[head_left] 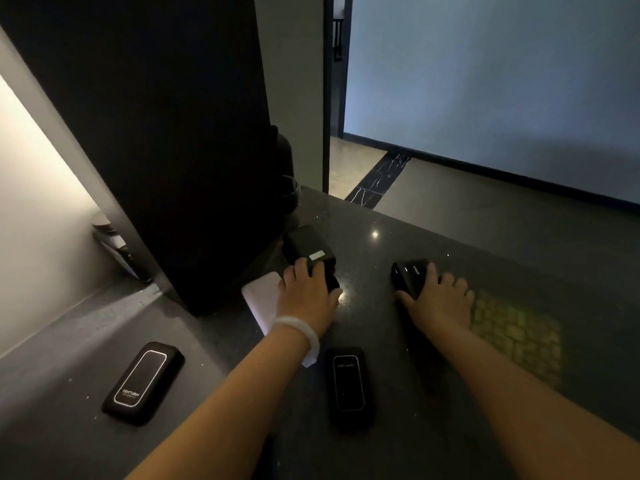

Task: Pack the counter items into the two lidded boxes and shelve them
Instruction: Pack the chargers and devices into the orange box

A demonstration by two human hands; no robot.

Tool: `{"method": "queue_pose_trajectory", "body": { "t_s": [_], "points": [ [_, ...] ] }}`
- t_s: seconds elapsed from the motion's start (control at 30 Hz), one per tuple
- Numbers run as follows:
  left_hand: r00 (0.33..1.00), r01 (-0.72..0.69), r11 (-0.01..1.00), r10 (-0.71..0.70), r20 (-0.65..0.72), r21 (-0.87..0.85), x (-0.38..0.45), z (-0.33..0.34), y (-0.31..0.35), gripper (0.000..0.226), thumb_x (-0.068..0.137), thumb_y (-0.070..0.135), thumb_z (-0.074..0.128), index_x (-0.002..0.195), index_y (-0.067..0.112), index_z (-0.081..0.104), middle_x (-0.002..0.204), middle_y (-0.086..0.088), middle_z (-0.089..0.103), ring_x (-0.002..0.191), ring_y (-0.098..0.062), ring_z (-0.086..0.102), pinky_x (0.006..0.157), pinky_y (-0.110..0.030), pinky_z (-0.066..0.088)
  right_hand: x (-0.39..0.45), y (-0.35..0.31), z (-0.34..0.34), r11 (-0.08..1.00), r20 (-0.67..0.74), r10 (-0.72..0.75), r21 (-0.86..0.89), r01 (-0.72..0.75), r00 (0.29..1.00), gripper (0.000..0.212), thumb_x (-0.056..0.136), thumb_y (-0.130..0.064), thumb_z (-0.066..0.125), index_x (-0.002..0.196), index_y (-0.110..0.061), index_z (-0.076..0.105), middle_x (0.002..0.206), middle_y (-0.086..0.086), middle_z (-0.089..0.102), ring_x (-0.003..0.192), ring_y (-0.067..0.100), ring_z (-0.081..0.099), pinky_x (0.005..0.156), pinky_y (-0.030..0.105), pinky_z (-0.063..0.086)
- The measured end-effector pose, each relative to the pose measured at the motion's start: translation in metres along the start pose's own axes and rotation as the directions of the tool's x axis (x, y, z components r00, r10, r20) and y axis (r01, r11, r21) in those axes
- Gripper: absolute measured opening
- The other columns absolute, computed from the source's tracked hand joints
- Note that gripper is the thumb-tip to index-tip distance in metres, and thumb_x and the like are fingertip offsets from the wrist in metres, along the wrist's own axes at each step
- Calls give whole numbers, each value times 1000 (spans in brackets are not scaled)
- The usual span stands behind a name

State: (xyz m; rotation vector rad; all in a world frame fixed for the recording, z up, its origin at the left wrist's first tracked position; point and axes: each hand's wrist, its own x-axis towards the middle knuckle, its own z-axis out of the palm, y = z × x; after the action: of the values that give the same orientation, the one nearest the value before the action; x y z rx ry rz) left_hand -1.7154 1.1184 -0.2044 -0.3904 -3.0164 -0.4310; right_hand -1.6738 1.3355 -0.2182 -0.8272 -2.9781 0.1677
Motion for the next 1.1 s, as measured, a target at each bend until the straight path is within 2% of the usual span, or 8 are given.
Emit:
{"method": "queue_pose_trajectory", "body": {
  "t_s": [0.23, 0.4, 0.57, 0.67, 0.77, 0.87, 0.97, 1.1],
  "points": [
    [957, 274, 956, -259, 133, -107, 58, 10, 17, 87, 89, 67, 42, 154, 23, 4, 159, -15, -5, 144, -38, 8, 113, -50, 22, 3, 7, 10, 1000, -38, -5, -19, 4, 999, 92, 81, -72, 45, 151, -19, 16, 140, 15, 41, 126, 36, 37, 101, 46, 36],
    [942, 304, 942, -274, 196, -143, 58, 18, 21, 76, 97, 45, 47, 155, 25, 2, 159, -11, -19, 146, -38, 3, 113, -48, 26, 1, 4, 10, 1000, -49, 13, -25, -14, 999, 91, 84, -72, 40, 152, -19, 12, 141, 14, 40, 125, 35, 36, 101, 44, 34],
    [962, 167, 960, -109, 252, -225, 35, 15, 18, 72, 96, 33, 55, 154, 27, 12, 161, -4, -13, 148, -31, 3, 116, -45, 24, 1, 5, 9, 1000, -22, 13, 22, -13, 1000, 92, 83, -69, 45, 152, -19, 10, 143, 15, 37, 127, 35, 33, 105, 45, 34],
    [964, 111, 948, -29, 263, -300, 29, 8, 16, 64, 91, 36, 62, 146, 24, 32, 159, -4, 3, 143, -31, 22, 111, -43, 33, -2, 5, 8, 999, -27, 17, 43, -16, 999, 92, 83, -68, 48, 152, -20, 11, 142, 14, 37, 126, 35, 33, 104, 45, 34],
    [955, 263, 912, -199, 220, -315, 44, 3, 19, 79, 85, 54, 63, 145, 16, 27, 150, -10, 16, 134, -33, 35, 104, -44, 41, -2, 5, 9, 999, -37, 15, 53, -13, 999, 91, 84, -67, 48, 152, -19, 11, 142, 14, 36, 126, 35, 32, 105, 45, 32],
    [903, 383, 919, -351, 248, -95, 64, 9, 31, 111, 75, 76, 56, 149, 5, 11, 150, -20, 18, 136, -37, 28, 103, -48, 37, -2, 6, 9, 998, -46, 14, 58, -12, 999, 92, 83, -68, 47, 152, -20, 12, 141, 13, 37, 124, 34, 33, 103, 44, 34],
    [909, 353, 935, -352, 221, 38, 68, 21, 42, 122, 73, 76, 58, 149, -3, 4, 149, -23, 19, 135, -37, 26, 102, -46, 37, -3, 6, 12, 996, -59, 32, 88, -27, 998, 94, 81, -69, 50, 151, -16, 15, 139, 12, 38, 122, 33, 34, 101, 43, 33],
    [941, 303, 950, -311, 135, 75, 58, 31, 41, 113, 75, 64, 65, 146, -5, 11, 143, -22, 25, 126, -34, 34, 99, -40, 40, -2, 8, 11, 996, -73, 47, 83, -41, 996, 92, 77, -69, 56, 141, -7, 34, 132, 12, 44, 115, 31, 39, 97, 41, 36]
  ]
}}
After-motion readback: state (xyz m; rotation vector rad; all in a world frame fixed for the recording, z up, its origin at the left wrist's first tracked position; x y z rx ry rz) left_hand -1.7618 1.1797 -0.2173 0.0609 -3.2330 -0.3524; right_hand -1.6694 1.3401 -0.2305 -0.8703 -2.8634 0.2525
